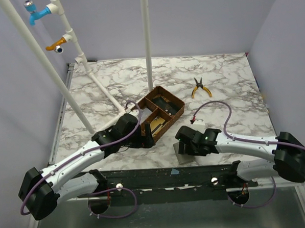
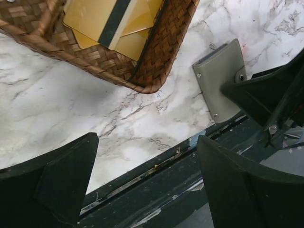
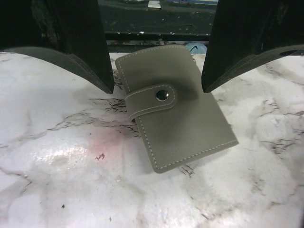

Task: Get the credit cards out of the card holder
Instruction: Move the card holder to the center of the board, then open the card holder at the center of the board.

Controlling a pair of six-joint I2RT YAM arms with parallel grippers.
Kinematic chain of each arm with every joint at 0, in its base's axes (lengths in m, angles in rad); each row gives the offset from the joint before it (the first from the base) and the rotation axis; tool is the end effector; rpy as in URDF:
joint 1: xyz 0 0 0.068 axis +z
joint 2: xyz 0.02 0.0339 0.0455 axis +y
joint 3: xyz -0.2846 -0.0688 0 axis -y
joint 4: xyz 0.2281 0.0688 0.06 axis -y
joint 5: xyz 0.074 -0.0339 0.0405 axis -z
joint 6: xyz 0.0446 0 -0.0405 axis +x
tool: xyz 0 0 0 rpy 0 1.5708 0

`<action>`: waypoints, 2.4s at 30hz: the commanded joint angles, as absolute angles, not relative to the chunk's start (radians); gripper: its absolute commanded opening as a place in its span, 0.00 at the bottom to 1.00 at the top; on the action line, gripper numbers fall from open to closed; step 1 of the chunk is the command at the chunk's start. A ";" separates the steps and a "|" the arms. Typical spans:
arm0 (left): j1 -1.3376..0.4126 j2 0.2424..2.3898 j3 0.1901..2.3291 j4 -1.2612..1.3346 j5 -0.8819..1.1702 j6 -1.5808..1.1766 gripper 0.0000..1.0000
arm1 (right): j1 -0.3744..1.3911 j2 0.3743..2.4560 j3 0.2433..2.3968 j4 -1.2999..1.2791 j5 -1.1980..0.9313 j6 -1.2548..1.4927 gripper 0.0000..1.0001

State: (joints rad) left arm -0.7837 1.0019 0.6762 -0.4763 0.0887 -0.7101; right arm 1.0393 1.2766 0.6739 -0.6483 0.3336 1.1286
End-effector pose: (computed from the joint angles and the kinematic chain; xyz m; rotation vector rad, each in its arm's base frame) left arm 0.1278 -0.1329 0.2520 0.1382 2.5221 -0.7763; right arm 0.1119 0.1615 0.1957 0.1934 2.6890 0.1719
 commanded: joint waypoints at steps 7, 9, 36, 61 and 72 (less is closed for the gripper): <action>-0.864 1.069 0.631 -0.325 0.109 -0.854 0.67 | 1.103 1.252 0.780 -0.805 0.498 1.104 0.68; -0.866 1.071 0.620 -0.316 0.108 -0.872 0.64 | 1.122 1.296 0.801 -0.822 0.531 1.100 0.61; -0.869 1.064 0.579 -0.322 0.094 -0.911 0.55 | 1.192 1.473 0.844 -0.814 0.622 1.103 0.42; -0.883 1.102 0.618 -0.301 0.119 -0.892 0.43 | 1.192 1.343 0.778 -0.705 0.526 1.208 0.01; -0.945 1.204 0.684 -0.247 0.142 -0.896 0.36 | 1.193 1.376 0.834 -0.819 0.575 1.251 0.21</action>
State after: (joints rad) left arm -0.9234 1.1748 0.6514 -0.2905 0.1139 -0.9016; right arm 1.1854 1.3544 0.7834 -0.7231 0.5259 1.2221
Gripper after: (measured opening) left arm 0.383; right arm 0.141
